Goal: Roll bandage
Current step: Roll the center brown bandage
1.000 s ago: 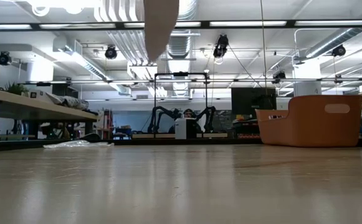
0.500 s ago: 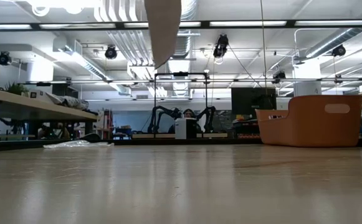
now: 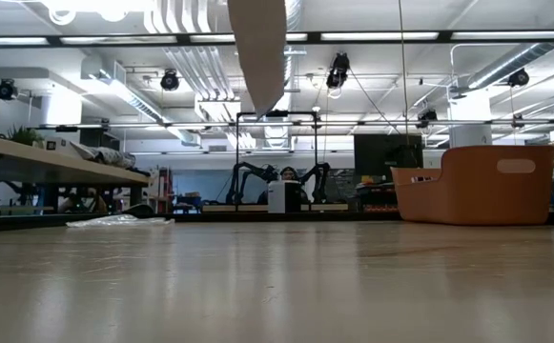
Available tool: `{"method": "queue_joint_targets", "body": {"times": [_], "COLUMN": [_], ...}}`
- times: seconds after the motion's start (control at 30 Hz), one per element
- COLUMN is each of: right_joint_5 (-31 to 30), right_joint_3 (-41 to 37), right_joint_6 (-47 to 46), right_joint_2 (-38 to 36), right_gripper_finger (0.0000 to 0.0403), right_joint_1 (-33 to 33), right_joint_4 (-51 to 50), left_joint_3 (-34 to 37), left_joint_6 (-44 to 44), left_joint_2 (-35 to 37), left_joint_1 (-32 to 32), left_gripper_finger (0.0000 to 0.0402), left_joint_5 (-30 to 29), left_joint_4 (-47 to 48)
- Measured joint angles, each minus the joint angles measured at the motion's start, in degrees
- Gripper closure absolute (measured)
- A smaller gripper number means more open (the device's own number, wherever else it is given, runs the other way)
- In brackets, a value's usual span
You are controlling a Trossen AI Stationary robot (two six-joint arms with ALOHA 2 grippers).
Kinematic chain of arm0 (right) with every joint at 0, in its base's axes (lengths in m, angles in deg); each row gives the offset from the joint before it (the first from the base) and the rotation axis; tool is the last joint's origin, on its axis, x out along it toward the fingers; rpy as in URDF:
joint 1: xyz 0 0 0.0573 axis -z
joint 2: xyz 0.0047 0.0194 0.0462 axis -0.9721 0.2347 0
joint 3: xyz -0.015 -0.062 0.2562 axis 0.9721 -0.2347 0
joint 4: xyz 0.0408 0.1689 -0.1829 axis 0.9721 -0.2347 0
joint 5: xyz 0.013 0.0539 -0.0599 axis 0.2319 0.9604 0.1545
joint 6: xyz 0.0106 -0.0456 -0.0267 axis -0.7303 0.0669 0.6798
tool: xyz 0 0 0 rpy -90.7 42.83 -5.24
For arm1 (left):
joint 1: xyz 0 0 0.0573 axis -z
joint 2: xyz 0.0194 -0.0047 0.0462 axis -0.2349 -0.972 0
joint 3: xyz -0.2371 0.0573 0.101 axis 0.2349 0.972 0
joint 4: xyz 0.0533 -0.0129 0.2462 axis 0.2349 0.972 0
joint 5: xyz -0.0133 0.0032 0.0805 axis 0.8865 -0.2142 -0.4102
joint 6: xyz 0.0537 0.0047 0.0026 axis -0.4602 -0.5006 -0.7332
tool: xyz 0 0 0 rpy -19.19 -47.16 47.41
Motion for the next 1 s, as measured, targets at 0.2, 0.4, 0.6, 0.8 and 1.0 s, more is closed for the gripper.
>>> {"method": "queue_joint_targets", "body": {"times": [0.2, 0.4, 0.6, 0.8, 1.0], "right_joint_5": [-0.54, -1.71, -2.78, -3.03, -3.04], "right_joint_3": [0.0, 0.0, 0.0, 0.0, -0.13], "right_joint_6": [6.07, 15.47, 24.03, 28.78, 37.3], "right_joint_2": [1.25, 1.48, 1.47, 1.47, 1.45], "right_gripper_finger": [0.0312, 0.0312, 0.0312, 0.0311, 0.0311], "right_joint_1": [0.0, -0.26, -0.72, -1.57, -1.86], "right_joint_4": [0.24, 1.17, 1.16, 1.07, 0.29], "left_joint_3": [0.06, 0.09, 0.11, 0.11, 0.11], "left_joint_6": [3.4, 8.22, 11.47, 11.76, 13.18], "left_joint_2": [-0.09, -0.13, -0.13, -0.13, -1.02], "left_joint_1": [0.15, 0.15, 0.15, 0.15, 0.09], "left_gripper_finger": [0.0065, 0.0077, 0.0088, 0.0088, 0.0078], "left_joint_5": [0.79, 1.68, 1.77, 0.7, 1.55], "left_joint_4": [-0.04, -0.04, -0.19, -0.44, -0.46]}}
